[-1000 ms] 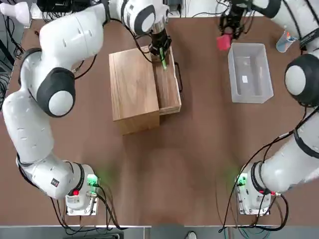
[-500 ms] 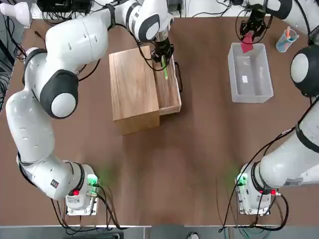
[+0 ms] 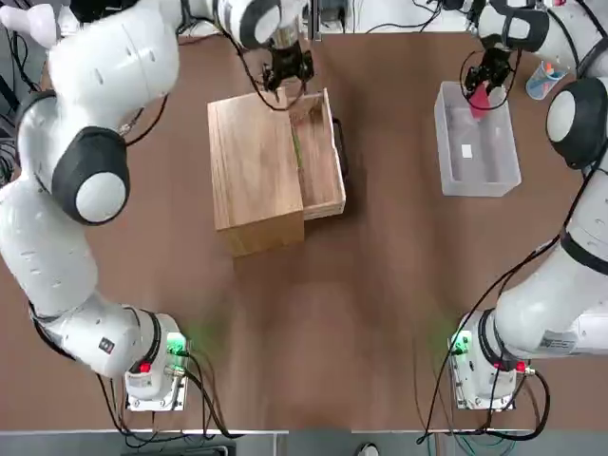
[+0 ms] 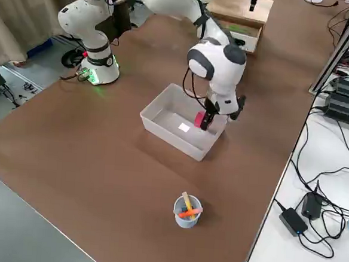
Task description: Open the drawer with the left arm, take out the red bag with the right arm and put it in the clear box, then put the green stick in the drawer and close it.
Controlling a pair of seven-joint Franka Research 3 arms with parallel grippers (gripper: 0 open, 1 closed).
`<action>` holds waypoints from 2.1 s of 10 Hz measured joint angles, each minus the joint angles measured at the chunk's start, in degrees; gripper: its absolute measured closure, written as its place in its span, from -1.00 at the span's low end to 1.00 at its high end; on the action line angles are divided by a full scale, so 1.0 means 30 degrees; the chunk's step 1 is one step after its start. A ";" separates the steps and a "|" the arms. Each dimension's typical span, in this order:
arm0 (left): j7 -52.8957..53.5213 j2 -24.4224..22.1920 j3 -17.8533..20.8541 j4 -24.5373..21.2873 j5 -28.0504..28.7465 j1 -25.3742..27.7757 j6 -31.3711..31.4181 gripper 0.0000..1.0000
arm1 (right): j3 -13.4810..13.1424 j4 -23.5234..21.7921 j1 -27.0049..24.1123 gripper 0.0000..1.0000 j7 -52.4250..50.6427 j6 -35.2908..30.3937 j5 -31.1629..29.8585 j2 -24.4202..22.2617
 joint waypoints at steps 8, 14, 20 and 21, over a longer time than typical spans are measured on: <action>0.9341 -0.5704 0.0607 -0.3054 -0.0952 0.6396 -0.1345 -0.96 | 0.0742 0.0731 0.0730 -1.00 0.0535 -0.2554 0.0568 -0.2029; 1.4557 -0.7844 0.4248 -0.3104 -0.1729 0.6928 -0.4031 -1.00 | 0.1026 0.0110 0.7605 -0.74 1.5905 -0.5276 0.0986 -0.4367; 1.9549 -0.8874 0.7532 -0.3164 -0.2768 0.7000 -0.6003 -0.98 | 0.1006 -0.3946 1.0266 0.97 2.2268 0.0492 0.3554 -0.3401; 1.9580 -0.8864 0.7529 -0.3200 -0.2767 0.6997 -0.6003 -0.97 | 0.0902 -0.4157 1.0259 0.98 2.2584 0.0985 0.5366 -0.3098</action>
